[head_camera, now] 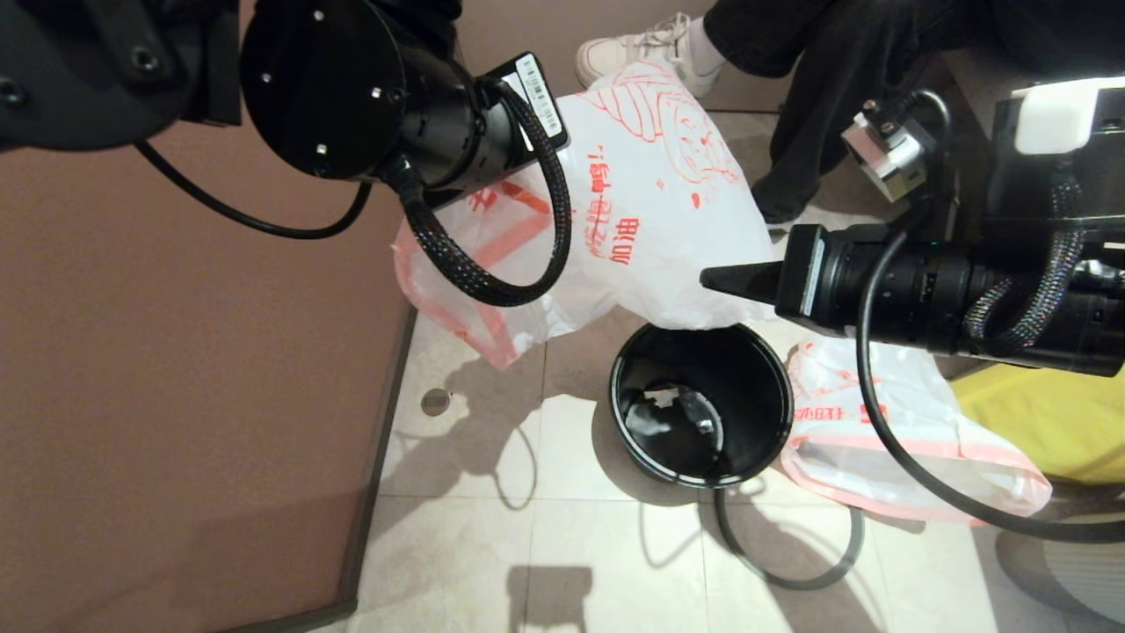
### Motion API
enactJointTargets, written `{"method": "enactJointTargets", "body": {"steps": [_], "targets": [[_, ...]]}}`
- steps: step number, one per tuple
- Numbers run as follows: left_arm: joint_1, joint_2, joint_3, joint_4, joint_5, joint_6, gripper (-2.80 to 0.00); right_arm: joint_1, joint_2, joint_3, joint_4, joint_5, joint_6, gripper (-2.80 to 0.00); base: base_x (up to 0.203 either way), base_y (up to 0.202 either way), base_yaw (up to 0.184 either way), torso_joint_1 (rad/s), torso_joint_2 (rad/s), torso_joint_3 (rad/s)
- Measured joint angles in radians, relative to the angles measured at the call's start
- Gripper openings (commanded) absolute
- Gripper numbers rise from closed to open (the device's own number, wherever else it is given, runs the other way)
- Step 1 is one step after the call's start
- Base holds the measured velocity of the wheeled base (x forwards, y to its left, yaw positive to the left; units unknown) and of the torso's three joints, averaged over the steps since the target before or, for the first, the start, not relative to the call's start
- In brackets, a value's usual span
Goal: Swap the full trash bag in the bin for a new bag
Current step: Put the new garbage bag on the trash can
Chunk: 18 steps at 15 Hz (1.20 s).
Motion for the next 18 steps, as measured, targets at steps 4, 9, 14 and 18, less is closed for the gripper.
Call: {"method": "enactJointTargets", "body": {"steps": [4,9,14,18], "targets": [[-0.003,0.026,0.0,-0.001,-0.003,0.0,-2.8,0.064,0.059,-0.066,-0.002,-0.002,-0.014,0.0,0.0,0.0,0.0,0.0,0.0,0.0],[0.009,0.04,-0.001,-0.004,-0.027,-0.004,-2.8,0.148,0.104,-0.114,-0.003,-0.035,-0.042,0.0,0.0,0.0,0.0,0.0,0.0,0.0],[0.016,0.052,-0.001,-0.005,-0.029,-0.012,-2.8,0.209,0.131,-0.12,0.0,-0.027,-0.038,0.0,0.0,0.0,0.0,0.0,0.0,0.0],[0.018,0.053,-0.001,-0.004,-0.029,-0.012,-2.8,0.236,0.179,-0.167,0.001,0.002,-0.035,0.0,0.0,0.0,0.0,0.0,0.0,0.0]]}}
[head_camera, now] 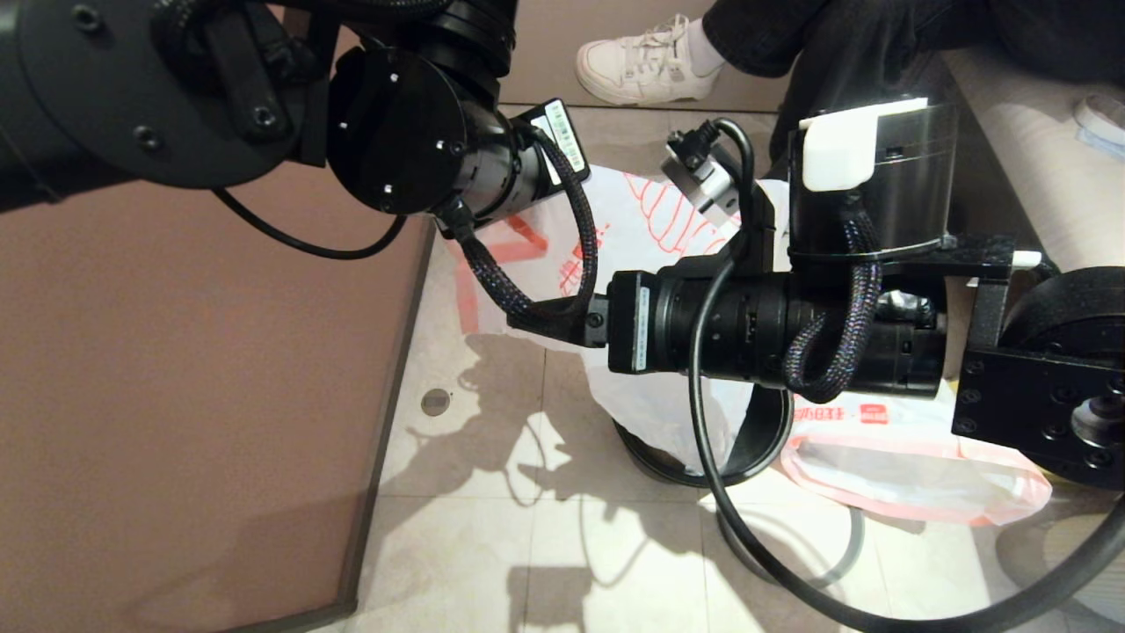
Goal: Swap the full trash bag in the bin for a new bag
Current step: Put the new garbage bag on the trash can
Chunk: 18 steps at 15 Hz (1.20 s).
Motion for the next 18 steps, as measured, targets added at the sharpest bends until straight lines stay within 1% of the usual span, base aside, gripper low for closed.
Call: {"method": "enactJointTargets", "body": {"steps": [4,7,11,14,18], "targets": [[-0.001,-0.001,0.0,0.0,-0.005,0.0,-2.8,0.013,0.054,-0.037,-0.006,0.003,-0.002,0.0,0.0,0.0,0.0,0.0,0.0,0.0],[-0.001,-0.013,-0.003,0.003,-0.014,0.0,-2.8,0.008,0.107,-0.087,-0.037,-0.006,-0.004,0.0,0.0,0.0,0.0,0.0,0.0,0.0],[0.003,-0.037,-0.003,0.019,-0.015,-0.003,-2.8,-0.032,0.17,-0.17,-0.049,-0.03,-0.024,0.0,0.0,0.0,0.0,0.0,0.0,0.0],[0.007,-0.042,-0.002,0.031,-0.016,-0.019,-2.8,-0.064,0.195,-0.218,-0.05,-0.039,-0.067,0.0,0.0,0.0,0.0,0.0,0.0,0.0],[0.002,-0.036,-0.001,0.054,-0.017,-0.029,-2.8,-0.073,0.211,-0.26,-0.051,-0.059,-0.081,0.0,0.0,0.0,0.0,0.0,0.0,0.0]]}}
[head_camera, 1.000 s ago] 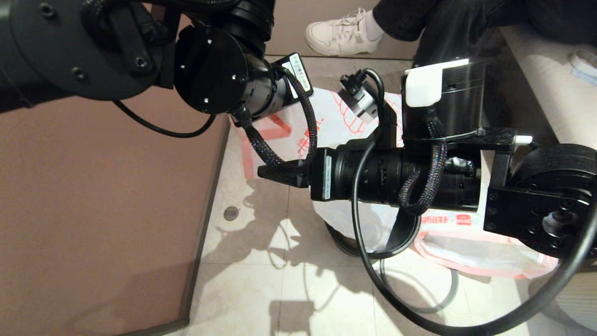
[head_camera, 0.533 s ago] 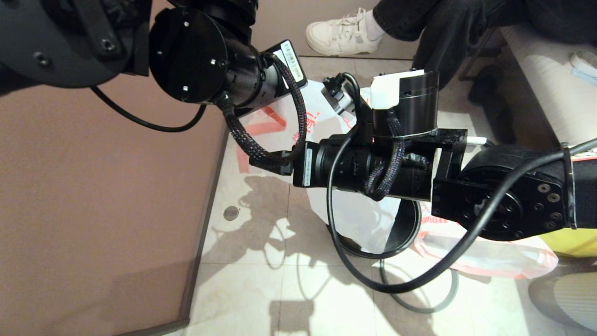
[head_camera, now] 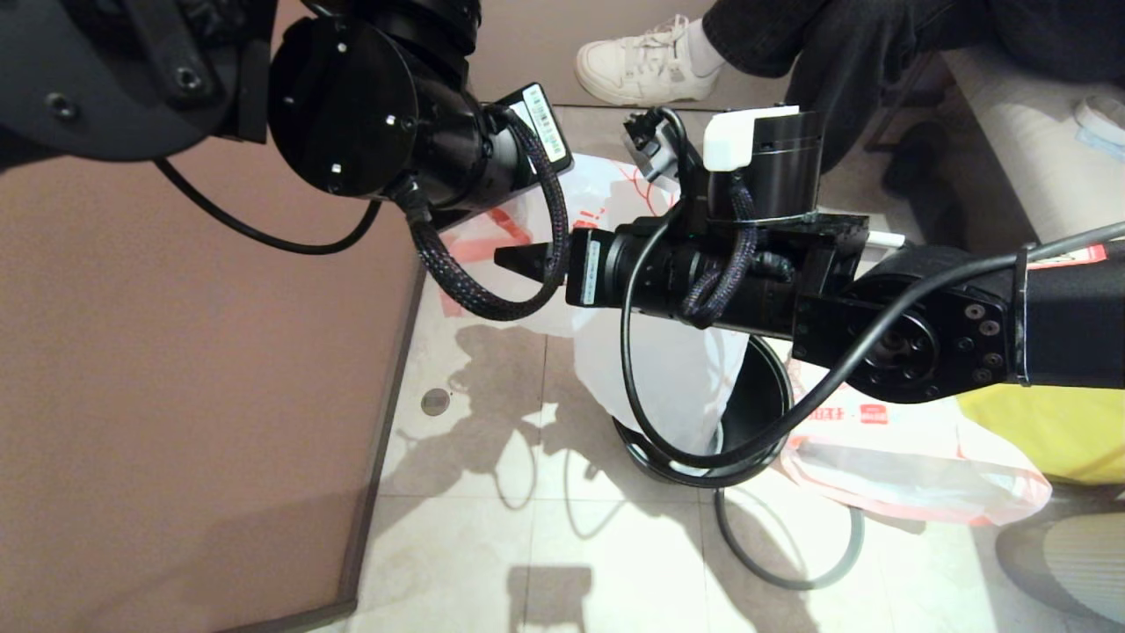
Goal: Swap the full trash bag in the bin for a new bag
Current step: Put the new garbage bag on the trash can
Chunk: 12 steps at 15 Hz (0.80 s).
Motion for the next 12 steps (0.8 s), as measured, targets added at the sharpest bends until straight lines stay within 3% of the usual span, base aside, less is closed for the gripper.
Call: {"method": "enactJointTargets", "body": {"steps": [10,12], "targets": [[-0.005,0.004,-0.001,0.029,-0.053,-0.03,-2.8,0.013,0.054,-0.094,-0.006,-0.081,-0.019,0.0,0.0,0.0,0.0,0.0,0.0,0.0],[-0.002,0.007,-0.001,0.029,-0.057,-0.034,-2.8,0.03,0.061,-0.094,-0.008,-0.14,-0.031,0.0,0.0,0.0,0.0,0.0,0.0,0.0]]}}
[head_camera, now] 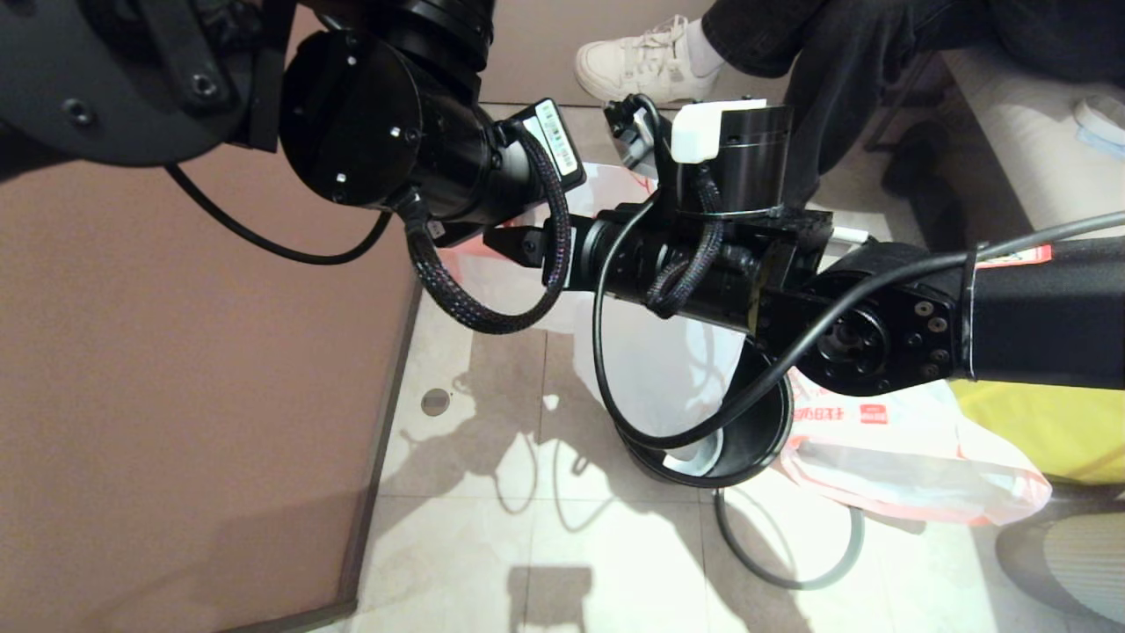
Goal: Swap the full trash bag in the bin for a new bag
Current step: Put the new garbage bag on the trash can
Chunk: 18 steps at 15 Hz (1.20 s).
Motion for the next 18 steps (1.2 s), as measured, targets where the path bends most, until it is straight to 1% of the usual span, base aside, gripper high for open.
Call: {"method": "enactJointTargets", "body": {"steps": [1,3,5,7,10,11,13,18], "targets": [[0.006,0.001,0.0,0.0,-0.009,-0.003,-2.8,0.007,0.005,0.0,-0.006,-0.037,-0.021,0.0,0.0,0.0,0.0,0.0,0.0,0.0],[0.015,0.001,0.0,-0.003,-0.019,-0.009,-2.8,0.012,0.012,0.001,-0.026,-0.09,-0.031,0.0,0.0,0.0,0.0,0.0,0.0,0.0],[0.017,-0.003,0.0,-0.001,-0.054,-0.029,-2.8,0.015,0.023,0.004,-0.076,-0.164,-0.031,0.0,0.0,0.0,0.0,0.0,0.0,0.0],[0.021,-0.004,0.0,-0.003,-0.067,-0.042,-2.8,0.013,0.031,0.009,-0.149,-0.196,-0.043,0.0,0.0,0.0,0.0,0.0,0.0,0.0],[0.038,-0.005,-0.001,-0.003,-0.116,-0.063,-2.8,0.008,0.029,0.028,-0.205,-0.222,-0.09,0.0,0.0,0.0,0.0,0.0,0.0,0.0],[0.043,-0.005,-0.001,-0.003,-0.129,-0.073,-2.8,0.004,0.025,0.045,-0.227,-0.223,-0.106,-2.8,0.0,0.0,0.0,0.0,0.0,0.0],[0.048,-0.006,0.0,-0.001,-0.15,-0.084,-2.8,-0.002,0.013,0.092,-0.275,-0.226,-0.139,-2.8,0.0,0.0,0.0,0.0,0.0,0.0],[0.058,-0.005,0.0,0.002,-0.163,-0.097,-2.8,-0.002,-0.009,0.122,-0.294,-0.237,-0.143,-2.8,0.0,0.0,0.0,0.0,0.0,0.0]]}}
